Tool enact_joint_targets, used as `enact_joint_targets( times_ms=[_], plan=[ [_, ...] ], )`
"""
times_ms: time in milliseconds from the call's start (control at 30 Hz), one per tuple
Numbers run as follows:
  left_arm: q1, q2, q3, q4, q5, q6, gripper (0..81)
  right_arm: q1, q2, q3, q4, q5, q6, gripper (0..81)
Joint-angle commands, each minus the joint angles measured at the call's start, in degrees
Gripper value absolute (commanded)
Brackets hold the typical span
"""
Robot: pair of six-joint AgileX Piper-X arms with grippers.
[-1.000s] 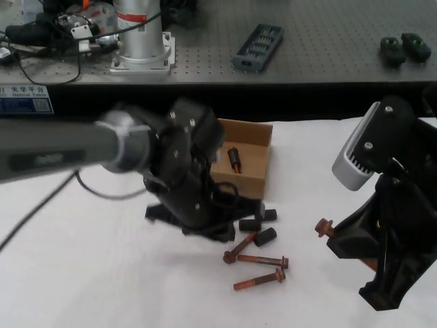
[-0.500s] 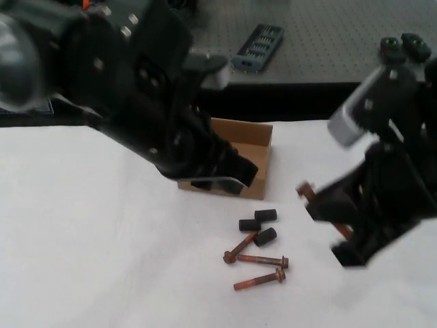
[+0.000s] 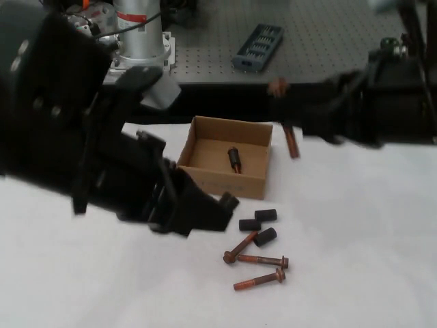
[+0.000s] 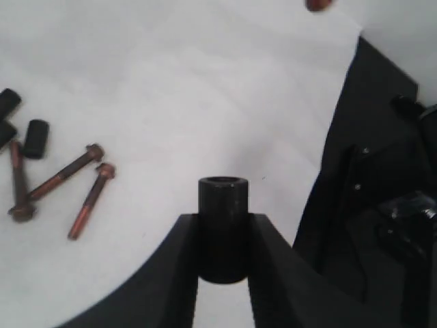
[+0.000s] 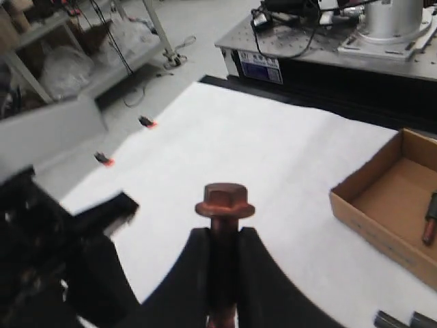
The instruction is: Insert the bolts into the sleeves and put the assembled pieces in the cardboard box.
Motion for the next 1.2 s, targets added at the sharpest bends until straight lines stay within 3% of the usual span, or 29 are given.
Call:
enact_joint_targets(
  times_ms=[0,133,467,633,1167],
  plan=[
    [0.10,-1.46,1.33,-7.13,2.71,-3.40,0.6,-0.52,2.16,-0.20,-4.36,-3.61,4.33,1.9],
    [0.10,-1.41,2.24,-12.60,5.43,-5.40,0.6,-0.48,5.12,-0.20,-11.76,-9.71,11.99,1.9],
    [1.23,-1.41,2.24,-14.35,7.31,-5.82,0.6,-3.05,5.30,-0.20,-14.70,-11.06,14.33,1.9],
    [1.23,-1.41,2.24,-17.57,2.06,-8.28,0.6,-4.55,5.30,-0.20,-14.70,-11.06,14.33,1.9],
    [1.23,0.52,2.24,-29.11,0.80,-14.55,0.6,-5.05,5.30,-0.20,-20.70,-14.96,19.19,1.9]
  ],
)
